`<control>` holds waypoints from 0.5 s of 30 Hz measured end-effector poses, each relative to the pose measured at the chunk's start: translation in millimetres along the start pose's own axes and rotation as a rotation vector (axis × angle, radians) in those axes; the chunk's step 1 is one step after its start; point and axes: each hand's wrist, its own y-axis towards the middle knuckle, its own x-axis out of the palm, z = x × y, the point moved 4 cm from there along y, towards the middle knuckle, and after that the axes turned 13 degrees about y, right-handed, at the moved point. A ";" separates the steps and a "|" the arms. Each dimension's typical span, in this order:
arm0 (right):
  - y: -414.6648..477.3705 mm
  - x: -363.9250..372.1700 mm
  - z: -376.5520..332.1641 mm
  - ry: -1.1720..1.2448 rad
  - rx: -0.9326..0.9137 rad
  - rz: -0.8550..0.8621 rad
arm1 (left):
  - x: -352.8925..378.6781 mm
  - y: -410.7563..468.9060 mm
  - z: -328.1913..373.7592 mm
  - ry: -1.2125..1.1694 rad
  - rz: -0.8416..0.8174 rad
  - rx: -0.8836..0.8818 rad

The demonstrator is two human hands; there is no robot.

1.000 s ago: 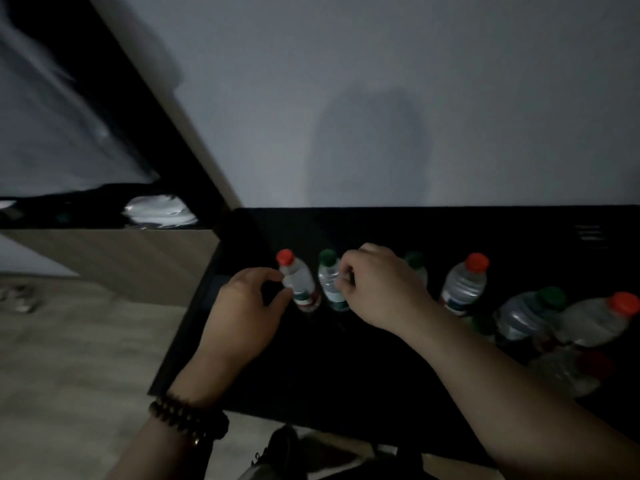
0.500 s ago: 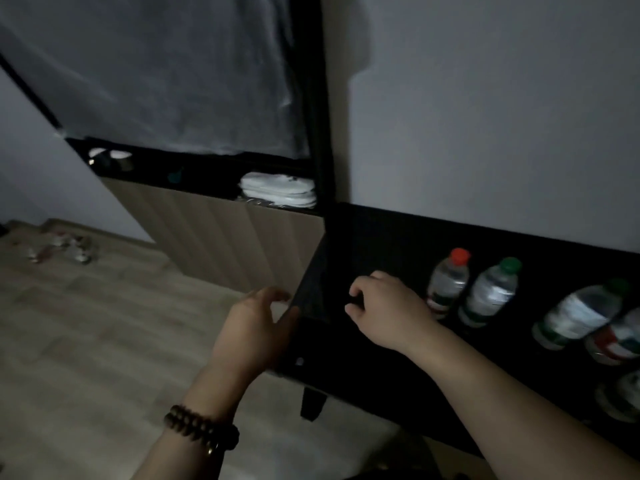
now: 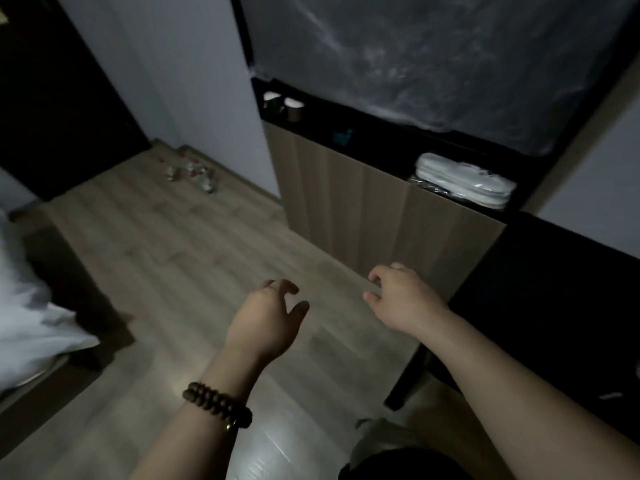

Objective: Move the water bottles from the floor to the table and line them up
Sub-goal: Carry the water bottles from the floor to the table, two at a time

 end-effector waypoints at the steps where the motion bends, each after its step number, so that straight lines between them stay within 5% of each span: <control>1: 11.1 10.5 -14.9 -0.008 -0.009 -0.017 | -4.5 4.7 -18.2 -0.006 0.003 -0.028; 15: 246.5 154.9 -235.8 -0.007 -0.126 -0.240 | -77.9 161.6 -268.7 0.081 -0.021 -0.285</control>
